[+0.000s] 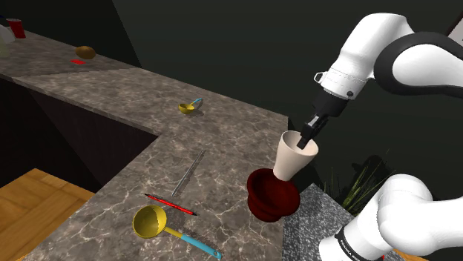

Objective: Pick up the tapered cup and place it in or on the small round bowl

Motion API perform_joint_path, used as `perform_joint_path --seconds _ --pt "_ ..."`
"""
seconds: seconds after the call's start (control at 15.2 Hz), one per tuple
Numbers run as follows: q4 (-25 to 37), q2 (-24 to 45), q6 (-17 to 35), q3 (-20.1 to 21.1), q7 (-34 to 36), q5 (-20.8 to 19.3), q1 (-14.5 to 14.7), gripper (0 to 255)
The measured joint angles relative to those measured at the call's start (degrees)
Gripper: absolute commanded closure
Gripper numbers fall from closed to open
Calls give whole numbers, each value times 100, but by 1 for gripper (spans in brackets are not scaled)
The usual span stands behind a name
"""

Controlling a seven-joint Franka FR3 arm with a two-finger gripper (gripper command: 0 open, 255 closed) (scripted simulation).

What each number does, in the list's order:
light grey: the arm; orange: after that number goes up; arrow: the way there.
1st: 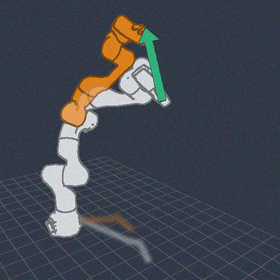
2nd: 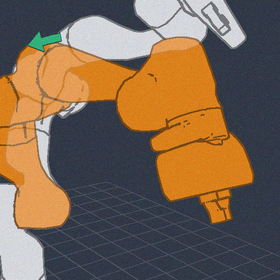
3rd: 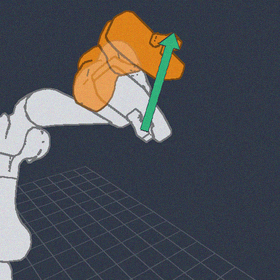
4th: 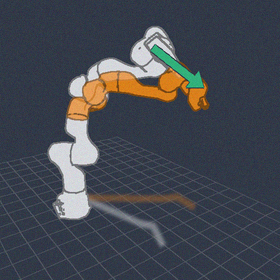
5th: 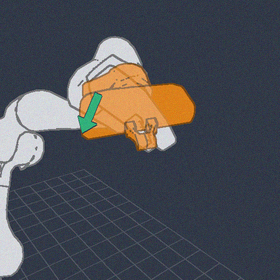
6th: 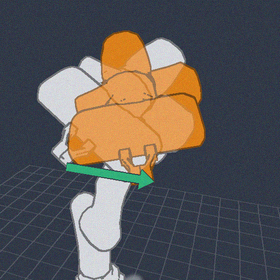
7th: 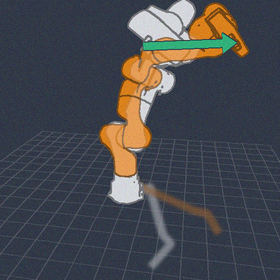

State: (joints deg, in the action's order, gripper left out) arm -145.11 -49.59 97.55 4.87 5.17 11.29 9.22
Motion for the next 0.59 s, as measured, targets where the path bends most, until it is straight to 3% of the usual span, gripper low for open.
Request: perform_joint_path --seconds 0.59 --pt "-715 -50 661 65 -81 77 25 255"
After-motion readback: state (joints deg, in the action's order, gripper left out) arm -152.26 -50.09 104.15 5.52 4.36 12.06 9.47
